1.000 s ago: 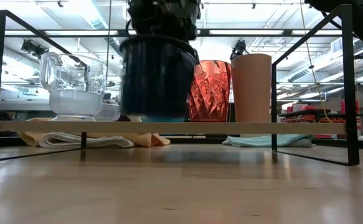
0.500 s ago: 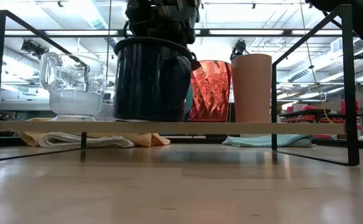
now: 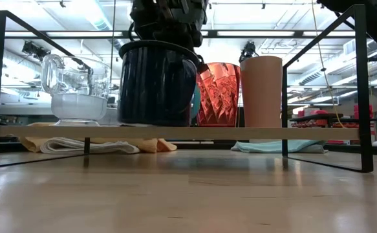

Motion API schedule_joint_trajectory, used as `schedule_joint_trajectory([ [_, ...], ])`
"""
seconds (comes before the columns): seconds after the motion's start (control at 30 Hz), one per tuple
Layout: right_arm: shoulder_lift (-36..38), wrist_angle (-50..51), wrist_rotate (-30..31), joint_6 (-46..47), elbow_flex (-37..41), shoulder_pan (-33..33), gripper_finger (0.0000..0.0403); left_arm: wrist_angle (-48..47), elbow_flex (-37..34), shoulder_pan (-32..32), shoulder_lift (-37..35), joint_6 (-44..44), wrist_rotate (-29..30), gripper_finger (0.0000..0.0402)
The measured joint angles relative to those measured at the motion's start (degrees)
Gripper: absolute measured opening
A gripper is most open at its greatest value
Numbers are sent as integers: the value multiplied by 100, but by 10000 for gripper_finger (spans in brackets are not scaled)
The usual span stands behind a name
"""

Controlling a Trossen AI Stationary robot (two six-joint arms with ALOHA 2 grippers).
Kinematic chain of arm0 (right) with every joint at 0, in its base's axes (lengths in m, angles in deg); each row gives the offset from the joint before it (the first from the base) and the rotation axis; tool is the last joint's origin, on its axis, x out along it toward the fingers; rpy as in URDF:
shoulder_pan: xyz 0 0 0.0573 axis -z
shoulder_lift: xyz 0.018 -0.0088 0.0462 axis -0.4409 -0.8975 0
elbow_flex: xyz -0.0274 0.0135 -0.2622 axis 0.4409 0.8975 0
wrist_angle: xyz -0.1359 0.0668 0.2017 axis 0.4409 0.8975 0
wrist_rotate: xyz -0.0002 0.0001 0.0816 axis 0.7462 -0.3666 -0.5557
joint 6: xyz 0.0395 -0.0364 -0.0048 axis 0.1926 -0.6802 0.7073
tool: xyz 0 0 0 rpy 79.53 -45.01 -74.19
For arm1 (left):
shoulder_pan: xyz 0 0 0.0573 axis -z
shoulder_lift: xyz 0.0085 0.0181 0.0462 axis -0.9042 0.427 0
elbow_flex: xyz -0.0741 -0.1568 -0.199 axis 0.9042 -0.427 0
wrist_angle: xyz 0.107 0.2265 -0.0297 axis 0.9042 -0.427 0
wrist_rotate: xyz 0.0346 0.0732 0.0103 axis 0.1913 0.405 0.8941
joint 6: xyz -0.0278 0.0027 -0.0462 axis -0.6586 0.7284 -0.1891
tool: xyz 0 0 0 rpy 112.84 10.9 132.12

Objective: Stack small to large cups/mugs on shelf
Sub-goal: Put the dark blue mug on the shelf

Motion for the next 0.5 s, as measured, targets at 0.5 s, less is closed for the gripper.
schedule_joint_trajectory([
  [0.5, -2, -15, -78, -166, -6, -4, 55, 0, 0, 0, 0, -9, 0, 85],
])
